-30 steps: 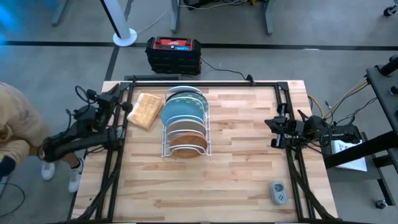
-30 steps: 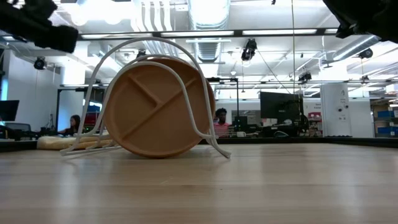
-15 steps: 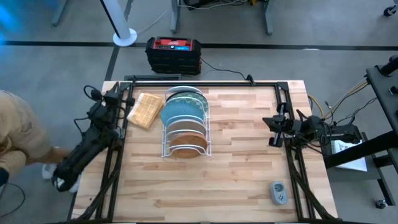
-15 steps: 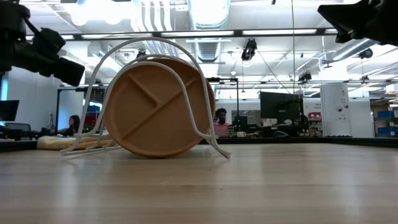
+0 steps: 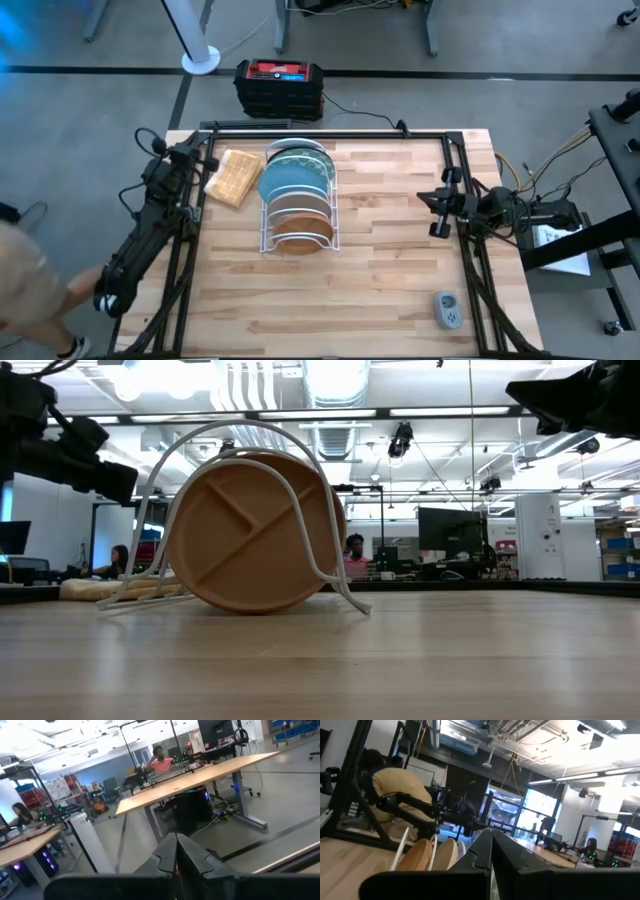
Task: Sort dishes
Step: Return to Home Position
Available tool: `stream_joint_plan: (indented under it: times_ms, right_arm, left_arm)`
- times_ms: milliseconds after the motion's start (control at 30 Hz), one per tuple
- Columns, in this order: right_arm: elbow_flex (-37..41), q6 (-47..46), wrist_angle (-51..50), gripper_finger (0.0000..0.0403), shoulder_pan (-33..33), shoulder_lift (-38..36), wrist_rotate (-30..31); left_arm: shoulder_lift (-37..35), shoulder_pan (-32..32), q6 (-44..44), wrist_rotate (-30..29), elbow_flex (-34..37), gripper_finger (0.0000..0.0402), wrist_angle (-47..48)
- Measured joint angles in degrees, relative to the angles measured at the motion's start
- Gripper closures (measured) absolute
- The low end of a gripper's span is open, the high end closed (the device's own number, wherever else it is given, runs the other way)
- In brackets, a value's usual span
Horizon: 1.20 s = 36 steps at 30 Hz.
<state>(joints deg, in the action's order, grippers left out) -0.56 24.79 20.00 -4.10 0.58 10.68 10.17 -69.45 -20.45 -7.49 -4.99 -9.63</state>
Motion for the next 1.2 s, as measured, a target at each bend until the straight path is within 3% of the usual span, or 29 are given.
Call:
stream_joint_plan:
  times_ms: [1200]
  right_arm:
    - [0.0,-4.8,-0.1,0.0403,0.0,0.0,-0.1]
  left_arm:
    - [7.5,0.0,3.2,0.0,0.0,0.0401,0.4]
